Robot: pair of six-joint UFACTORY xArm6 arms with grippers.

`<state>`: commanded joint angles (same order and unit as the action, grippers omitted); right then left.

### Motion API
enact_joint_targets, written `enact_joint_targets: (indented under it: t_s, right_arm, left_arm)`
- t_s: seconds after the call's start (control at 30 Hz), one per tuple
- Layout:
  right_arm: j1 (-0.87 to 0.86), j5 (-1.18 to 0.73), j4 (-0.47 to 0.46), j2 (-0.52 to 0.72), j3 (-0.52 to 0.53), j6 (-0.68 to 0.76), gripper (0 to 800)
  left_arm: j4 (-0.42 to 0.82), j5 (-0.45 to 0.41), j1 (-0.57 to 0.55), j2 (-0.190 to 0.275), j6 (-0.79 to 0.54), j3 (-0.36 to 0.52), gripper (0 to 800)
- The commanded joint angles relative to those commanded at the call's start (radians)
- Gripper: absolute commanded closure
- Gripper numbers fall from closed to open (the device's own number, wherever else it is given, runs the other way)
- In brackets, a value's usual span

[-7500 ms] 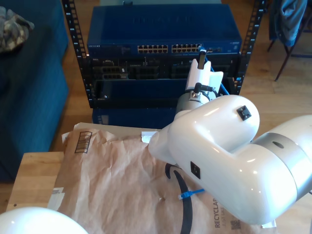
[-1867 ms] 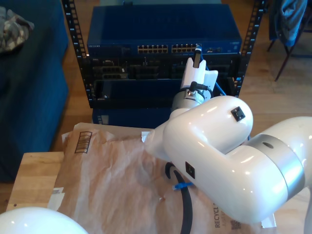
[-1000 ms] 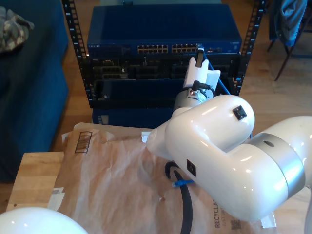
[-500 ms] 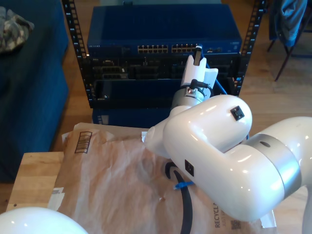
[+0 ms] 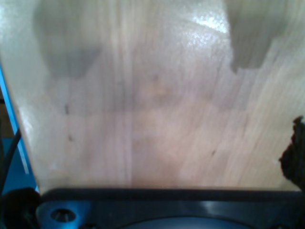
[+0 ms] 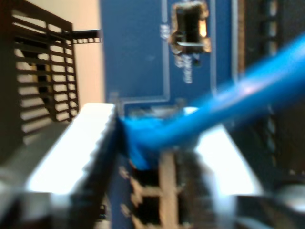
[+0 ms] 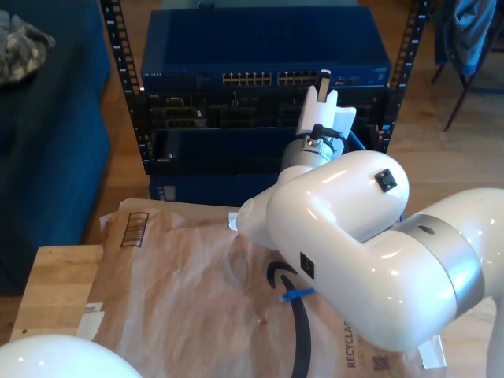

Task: Grab the cable and plug it in

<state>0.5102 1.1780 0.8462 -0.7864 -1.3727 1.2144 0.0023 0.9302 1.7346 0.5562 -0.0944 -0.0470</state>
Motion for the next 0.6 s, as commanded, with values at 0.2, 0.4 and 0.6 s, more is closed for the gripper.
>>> enact_joint_targets:
  t_s: [0.2, 0.4, 0.6]
  right_arm:
    - [0.005, -0.005, 0.002, 0.101, 0.11, -0.002, 526]
    - [0.023, -0.074, 0.005, 0.227, 0.253, -0.002, 428]
    - [0.029, -0.247, 0.005, 0.353, 0.382, -0.003, 316]
  left_arm:
    - [0.0, 0.0, 0.0, 0.0, 0.0, 0.0, 0]
    - [0.0, 0.0, 0.0, 0.0, 0.0, 0.0, 0]
    - [0.0, 0.0, 0.0, 0.0, 0.0, 0.0, 0]
